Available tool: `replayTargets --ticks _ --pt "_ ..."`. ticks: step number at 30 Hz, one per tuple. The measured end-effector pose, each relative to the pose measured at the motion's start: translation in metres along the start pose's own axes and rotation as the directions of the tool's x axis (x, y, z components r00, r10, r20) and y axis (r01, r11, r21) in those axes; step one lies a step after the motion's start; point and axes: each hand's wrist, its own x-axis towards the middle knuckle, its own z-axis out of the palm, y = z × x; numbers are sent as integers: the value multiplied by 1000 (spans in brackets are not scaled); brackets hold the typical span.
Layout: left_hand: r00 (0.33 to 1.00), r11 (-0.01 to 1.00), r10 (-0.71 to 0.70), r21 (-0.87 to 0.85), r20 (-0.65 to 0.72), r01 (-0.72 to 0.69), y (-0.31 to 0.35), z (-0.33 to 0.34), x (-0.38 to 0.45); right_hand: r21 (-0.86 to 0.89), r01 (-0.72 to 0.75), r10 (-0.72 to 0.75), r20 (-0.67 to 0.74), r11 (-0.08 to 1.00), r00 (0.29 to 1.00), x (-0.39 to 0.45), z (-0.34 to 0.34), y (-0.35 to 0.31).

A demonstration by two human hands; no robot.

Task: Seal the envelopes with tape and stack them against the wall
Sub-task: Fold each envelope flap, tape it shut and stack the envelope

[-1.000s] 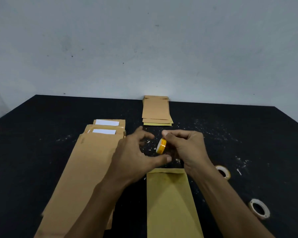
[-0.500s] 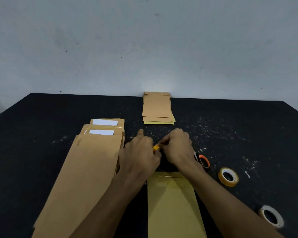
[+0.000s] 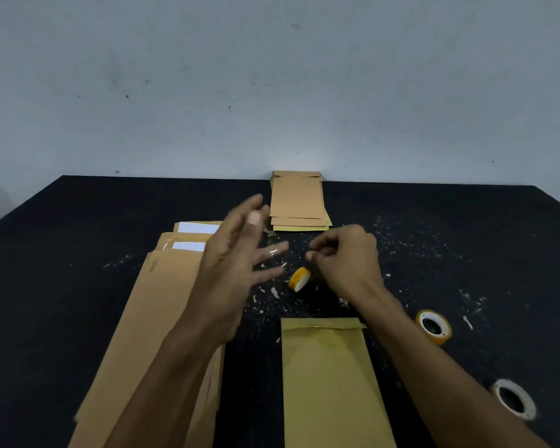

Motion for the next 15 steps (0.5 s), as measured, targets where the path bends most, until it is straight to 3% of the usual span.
replayTargets --ticks 2,4,8,15 --pt "1000 970 -11 -244 8 13 5 -5 -3 288 -25 10 53 957 999 -11 -16 -16" --pt "1000 939 5 -345 22 3 7 -7 -6 523 -146 54 187 840 981 -25 -27 -31" --pt "999 926 21 -378 43 -4 7 1 -12 612 -259 110 271 747 956 -38 -30 -44" --pt "995 942 55 -335 81 -24 7 6 -22 672 -277 158 234 687 959 -51 -28 -48"
